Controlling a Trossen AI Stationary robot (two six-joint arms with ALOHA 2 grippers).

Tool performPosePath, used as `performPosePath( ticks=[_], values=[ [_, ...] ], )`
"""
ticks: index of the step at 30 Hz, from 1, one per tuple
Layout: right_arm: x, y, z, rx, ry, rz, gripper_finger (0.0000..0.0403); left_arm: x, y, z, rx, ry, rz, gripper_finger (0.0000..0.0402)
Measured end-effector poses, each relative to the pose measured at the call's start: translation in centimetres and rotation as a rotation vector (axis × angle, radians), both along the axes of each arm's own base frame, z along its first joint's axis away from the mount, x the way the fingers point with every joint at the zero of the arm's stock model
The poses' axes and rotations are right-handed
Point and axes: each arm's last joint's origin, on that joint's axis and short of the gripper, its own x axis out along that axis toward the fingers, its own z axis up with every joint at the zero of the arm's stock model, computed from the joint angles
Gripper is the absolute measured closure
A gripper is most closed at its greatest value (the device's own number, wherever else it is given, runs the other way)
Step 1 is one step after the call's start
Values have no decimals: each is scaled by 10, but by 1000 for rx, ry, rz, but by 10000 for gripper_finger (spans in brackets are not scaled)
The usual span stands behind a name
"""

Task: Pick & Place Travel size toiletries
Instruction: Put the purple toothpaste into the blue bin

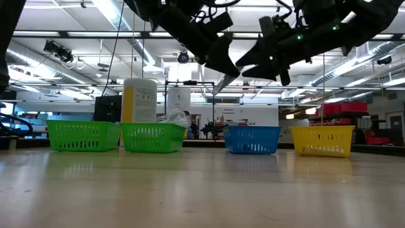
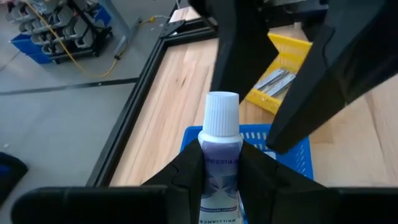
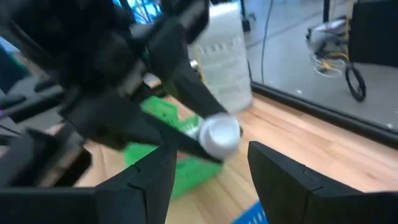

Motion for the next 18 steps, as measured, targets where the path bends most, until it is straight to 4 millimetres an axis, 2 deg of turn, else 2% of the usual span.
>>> performPosePath(
  ticks=[6,18],
  values=[
    [1,-1,9,-32,-79,-11,195,0,-7,0,66,21,20,315],
    [-1,-14,8,-9,-68,-12,198,2,-14,4,143,7,60,315]
  ],
)
